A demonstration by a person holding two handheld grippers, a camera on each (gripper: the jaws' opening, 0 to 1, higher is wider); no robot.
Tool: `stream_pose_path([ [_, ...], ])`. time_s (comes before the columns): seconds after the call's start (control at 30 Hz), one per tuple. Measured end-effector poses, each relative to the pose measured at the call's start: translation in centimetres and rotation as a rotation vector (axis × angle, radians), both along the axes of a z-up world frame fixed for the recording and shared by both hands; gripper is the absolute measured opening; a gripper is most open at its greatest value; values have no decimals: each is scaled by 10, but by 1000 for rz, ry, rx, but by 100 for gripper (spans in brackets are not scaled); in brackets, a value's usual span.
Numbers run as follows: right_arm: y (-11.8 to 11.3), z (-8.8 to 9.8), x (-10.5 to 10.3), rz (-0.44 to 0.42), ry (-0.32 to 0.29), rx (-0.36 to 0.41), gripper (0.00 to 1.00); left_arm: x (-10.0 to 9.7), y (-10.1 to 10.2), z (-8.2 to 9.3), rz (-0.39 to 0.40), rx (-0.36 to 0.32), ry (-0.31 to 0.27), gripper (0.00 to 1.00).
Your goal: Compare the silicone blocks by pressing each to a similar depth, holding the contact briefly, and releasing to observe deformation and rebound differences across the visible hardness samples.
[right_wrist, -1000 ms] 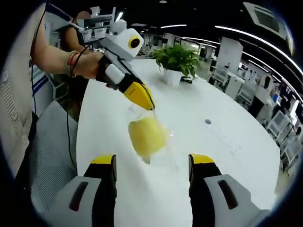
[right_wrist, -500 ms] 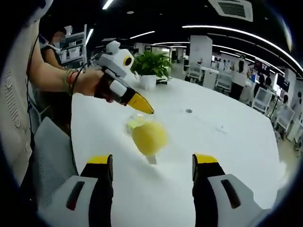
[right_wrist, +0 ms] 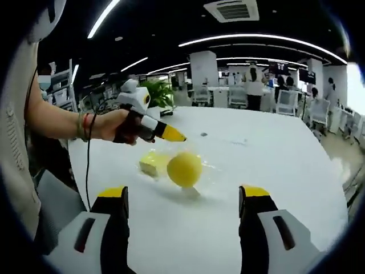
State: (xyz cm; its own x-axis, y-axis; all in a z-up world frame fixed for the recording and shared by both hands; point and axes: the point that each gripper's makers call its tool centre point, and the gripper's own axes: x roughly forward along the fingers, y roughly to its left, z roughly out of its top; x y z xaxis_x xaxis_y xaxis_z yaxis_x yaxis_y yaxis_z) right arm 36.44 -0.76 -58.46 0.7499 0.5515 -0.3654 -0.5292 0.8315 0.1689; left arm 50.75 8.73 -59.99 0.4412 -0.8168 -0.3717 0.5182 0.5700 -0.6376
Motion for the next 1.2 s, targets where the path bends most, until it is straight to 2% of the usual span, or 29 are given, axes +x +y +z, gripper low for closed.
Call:
stream_pose_path([
  [0.17,-6,-11,-13,-53,17,15,74,12,2,-6,52,-23,22,0],
  [0.23,-7,-14,-18,-82,20,30,72,17,4,-11,69,-8,14,0],
  [0.3,-6,-18,-22,-97,31,31,71,22,5,-15,87,-22,36,0],
  [0.33,-6,-19,-23,-111,28,27,71,26,6,-20,103,-3,31,0],
  [0.47,-7,-21,-27,-162,8,25,72,38,11,-34,146,1,59,0],
  [0.57,-5,-20,-28,-201,6,77,72,43,13,-44,159,7,71,0],
  [0.73,-7,-24,-29,-245,10,98,71,51,19,-64,190,14,111,0],
  [1.03,-5,-23,-30,-236,10,85,67,64,24,-93,219,45,148,0],
  [1.2,-6,-18,-24,-242,6,83,66,70,29,-111,267,74,172,0],
])
